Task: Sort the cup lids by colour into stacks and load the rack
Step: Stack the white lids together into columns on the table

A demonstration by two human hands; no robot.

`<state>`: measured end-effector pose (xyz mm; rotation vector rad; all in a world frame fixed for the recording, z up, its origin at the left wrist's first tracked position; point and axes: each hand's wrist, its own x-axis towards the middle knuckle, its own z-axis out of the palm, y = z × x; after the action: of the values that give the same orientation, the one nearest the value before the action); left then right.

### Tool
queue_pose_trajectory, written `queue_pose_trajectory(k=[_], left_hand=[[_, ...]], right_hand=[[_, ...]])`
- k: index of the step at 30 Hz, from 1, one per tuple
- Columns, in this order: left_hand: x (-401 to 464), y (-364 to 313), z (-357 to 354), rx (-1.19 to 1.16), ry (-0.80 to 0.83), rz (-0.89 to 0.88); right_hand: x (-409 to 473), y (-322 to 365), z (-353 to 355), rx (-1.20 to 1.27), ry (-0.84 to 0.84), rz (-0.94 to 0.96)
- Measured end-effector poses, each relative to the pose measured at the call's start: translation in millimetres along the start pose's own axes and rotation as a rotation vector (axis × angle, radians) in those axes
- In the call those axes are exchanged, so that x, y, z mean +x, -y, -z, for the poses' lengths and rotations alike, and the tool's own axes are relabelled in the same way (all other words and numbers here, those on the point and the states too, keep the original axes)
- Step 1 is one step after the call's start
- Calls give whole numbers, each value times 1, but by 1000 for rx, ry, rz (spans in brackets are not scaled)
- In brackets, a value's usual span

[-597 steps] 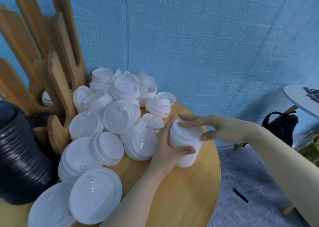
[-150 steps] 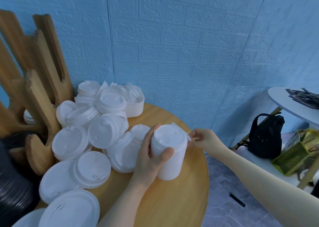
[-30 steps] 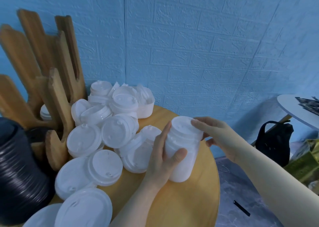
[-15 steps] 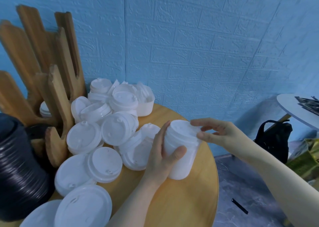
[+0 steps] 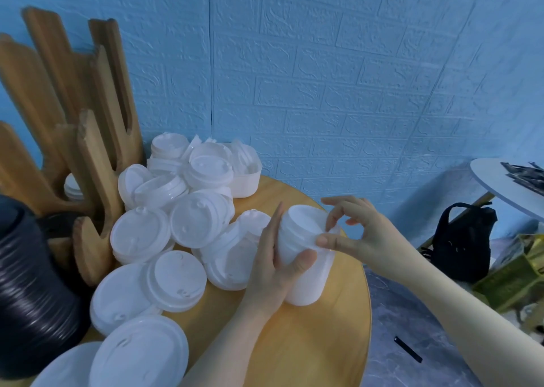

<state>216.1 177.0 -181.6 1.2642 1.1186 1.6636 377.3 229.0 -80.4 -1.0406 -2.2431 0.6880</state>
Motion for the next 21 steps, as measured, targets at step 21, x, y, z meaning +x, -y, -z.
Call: queue_pose_trajectory(k=[21], left_hand=[[0,-2,-1,-14,-8,16]], right_hand=[[9,4,5,56,294,40]])
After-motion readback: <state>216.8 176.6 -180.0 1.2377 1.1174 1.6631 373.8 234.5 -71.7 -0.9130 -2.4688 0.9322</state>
